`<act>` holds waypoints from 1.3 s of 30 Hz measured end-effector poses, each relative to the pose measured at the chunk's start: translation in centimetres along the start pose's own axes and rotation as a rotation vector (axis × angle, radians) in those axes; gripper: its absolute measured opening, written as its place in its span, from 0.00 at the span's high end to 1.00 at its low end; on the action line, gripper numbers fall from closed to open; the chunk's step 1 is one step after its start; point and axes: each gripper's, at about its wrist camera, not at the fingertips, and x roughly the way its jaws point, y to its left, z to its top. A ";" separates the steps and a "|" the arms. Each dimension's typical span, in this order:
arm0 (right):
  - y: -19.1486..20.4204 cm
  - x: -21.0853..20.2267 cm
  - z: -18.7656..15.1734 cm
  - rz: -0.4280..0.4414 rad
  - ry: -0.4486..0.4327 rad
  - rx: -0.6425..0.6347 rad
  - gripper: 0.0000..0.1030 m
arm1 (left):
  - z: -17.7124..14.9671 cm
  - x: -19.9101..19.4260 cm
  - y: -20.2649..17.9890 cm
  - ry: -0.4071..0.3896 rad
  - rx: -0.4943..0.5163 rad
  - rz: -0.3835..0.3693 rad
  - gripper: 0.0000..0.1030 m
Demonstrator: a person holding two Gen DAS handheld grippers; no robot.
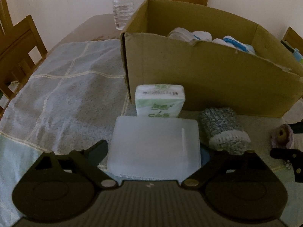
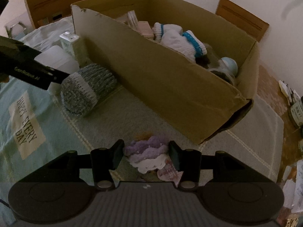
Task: Organize objects
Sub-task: 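Grasp the white plastic box with the left tool while the right tool holds the purple pads, then carry the white box and purple pads over the cardboard box and release both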
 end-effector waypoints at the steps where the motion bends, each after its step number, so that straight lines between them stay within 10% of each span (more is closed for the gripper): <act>1: -0.1 -0.1 0.0 0.007 0.000 -0.004 0.45 | 0.0 0.1 0.0 0.003 0.001 -0.003 0.11; 39: -2.9 -8.9 3.3 0.168 0.025 0.088 0.50 | 4.0 -9.9 -2.4 0.096 0.218 -0.187 0.19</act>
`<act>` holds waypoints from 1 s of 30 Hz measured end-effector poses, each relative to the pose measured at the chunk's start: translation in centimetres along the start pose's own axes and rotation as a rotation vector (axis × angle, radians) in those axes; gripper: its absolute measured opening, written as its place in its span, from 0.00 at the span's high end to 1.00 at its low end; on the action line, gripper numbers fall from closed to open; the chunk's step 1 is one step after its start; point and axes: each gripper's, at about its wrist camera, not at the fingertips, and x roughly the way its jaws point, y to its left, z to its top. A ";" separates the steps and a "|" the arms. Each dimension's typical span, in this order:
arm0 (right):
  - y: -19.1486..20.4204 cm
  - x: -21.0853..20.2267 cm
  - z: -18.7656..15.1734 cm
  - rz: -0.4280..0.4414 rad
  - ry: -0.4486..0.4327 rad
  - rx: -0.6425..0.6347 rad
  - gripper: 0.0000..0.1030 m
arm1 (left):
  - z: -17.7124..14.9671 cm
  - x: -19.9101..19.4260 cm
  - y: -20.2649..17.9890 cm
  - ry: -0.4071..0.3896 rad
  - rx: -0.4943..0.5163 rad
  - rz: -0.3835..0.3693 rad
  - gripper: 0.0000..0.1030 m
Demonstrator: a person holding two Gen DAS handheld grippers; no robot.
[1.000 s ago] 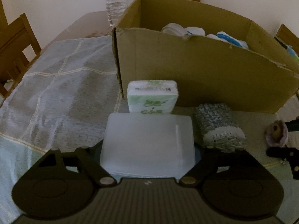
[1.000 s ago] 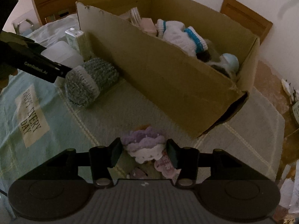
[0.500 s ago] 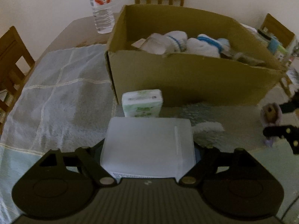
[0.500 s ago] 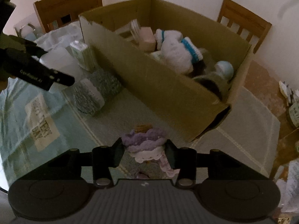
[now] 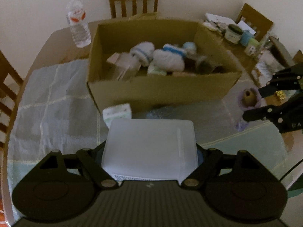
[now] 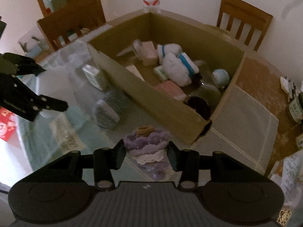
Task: Organize objects
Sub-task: 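Carry the white box and purple pads over the cardboard box and release both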
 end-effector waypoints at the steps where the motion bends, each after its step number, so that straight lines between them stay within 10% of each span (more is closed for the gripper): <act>1: 0.1 -0.5 0.2 0.009 -0.002 0.000 0.50 | 0.3 -0.4 -0.1 -0.002 0.006 0.002 0.19; 15: 0.4 -7.1 6.2 0.022 -0.148 -0.030 0.50 | 7.6 -3.2 -1.2 -0.140 0.077 -0.015 0.19; 30: -2.5 -4.5 12.4 -0.096 -0.182 -0.033 0.50 | 12.4 -0.4 -0.1 -0.137 0.079 0.003 0.19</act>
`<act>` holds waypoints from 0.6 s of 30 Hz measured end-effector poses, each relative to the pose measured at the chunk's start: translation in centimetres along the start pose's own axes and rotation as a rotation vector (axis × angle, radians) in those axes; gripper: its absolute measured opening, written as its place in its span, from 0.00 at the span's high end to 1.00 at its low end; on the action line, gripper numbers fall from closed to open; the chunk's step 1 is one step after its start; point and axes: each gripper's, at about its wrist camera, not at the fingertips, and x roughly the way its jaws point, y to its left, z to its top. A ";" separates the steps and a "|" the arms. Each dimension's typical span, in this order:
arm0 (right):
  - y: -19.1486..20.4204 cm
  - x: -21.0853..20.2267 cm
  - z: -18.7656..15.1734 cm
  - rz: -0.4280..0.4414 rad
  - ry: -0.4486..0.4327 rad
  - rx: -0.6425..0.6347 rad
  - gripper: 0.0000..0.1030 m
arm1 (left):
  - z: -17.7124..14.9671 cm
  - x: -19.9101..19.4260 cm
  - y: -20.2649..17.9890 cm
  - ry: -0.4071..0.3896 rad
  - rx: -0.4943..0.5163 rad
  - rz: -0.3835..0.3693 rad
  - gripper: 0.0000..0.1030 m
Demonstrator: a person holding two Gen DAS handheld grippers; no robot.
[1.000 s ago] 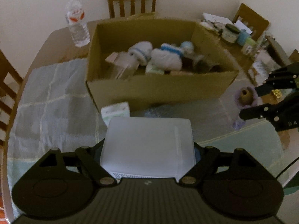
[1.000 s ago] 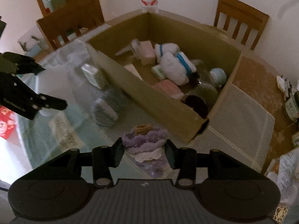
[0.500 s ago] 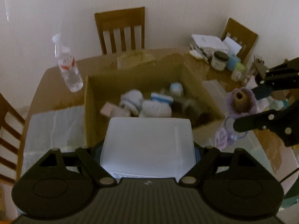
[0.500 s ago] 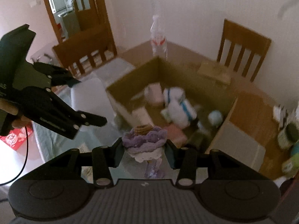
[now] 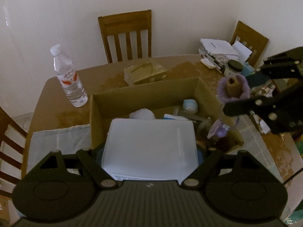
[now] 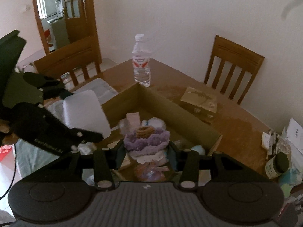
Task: Organize objects
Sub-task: 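Carry the white box and purple pads over the cardboard box and release both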
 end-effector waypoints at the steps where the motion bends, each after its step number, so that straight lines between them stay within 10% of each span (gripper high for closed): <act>1: -0.3 0.4 0.1 -0.016 0.005 0.002 0.50 | 0.2 0.4 -0.1 0.005 0.000 -0.006 0.19; 7: -2.8 1.9 -0.2 -0.024 0.032 0.085 0.22 | 0.8 2.5 -0.5 0.016 0.000 -0.032 0.12; 18: -4.7 2.5 -1.2 -0.036 0.055 0.146 0.15 | 1.5 3.1 -0.6 0.011 0.004 -0.007 0.04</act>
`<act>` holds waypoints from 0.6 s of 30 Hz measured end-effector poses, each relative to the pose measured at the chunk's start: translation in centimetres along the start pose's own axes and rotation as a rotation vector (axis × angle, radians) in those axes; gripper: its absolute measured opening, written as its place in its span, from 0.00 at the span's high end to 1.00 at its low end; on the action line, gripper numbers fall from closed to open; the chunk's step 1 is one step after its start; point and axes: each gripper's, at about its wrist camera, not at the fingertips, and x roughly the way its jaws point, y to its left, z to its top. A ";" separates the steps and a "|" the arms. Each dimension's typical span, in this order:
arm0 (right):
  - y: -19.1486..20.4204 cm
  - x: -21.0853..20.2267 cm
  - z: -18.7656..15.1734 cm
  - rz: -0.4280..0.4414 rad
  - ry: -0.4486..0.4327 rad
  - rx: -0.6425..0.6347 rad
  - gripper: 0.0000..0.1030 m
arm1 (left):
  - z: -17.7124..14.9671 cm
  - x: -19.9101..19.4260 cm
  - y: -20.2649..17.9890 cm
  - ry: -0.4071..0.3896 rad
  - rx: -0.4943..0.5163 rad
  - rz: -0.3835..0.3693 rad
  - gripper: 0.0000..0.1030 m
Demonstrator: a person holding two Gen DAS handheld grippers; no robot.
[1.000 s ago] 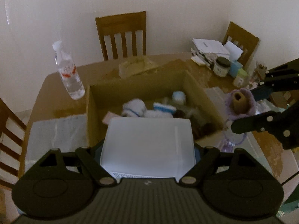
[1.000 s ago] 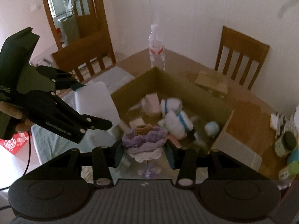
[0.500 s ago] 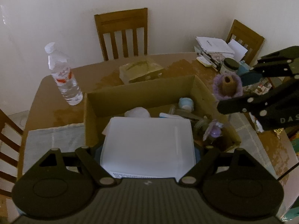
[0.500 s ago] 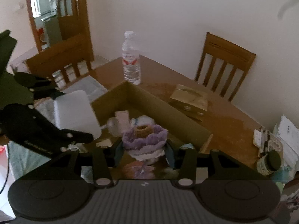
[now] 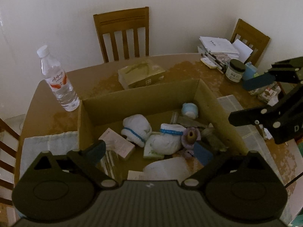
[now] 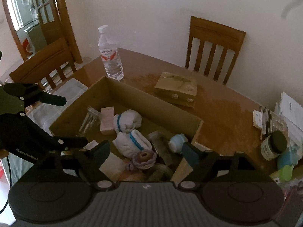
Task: Organize objects
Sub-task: 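Carry the white box and purple pads over the cardboard box and release both, then move both tools back toward the C&S tissue pack and grey knit sock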
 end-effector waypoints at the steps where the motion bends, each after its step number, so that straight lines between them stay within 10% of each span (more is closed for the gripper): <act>1: 0.0 0.0 -0.1 -0.002 0.004 0.001 0.15 | 0.0 0.0 0.0 0.000 -0.002 0.000 0.03; 18: 2.5 -1.0 -5.4 0.026 -0.027 -0.005 0.00 | -5.2 -3.2 -0.5 -0.016 -0.092 0.078 0.02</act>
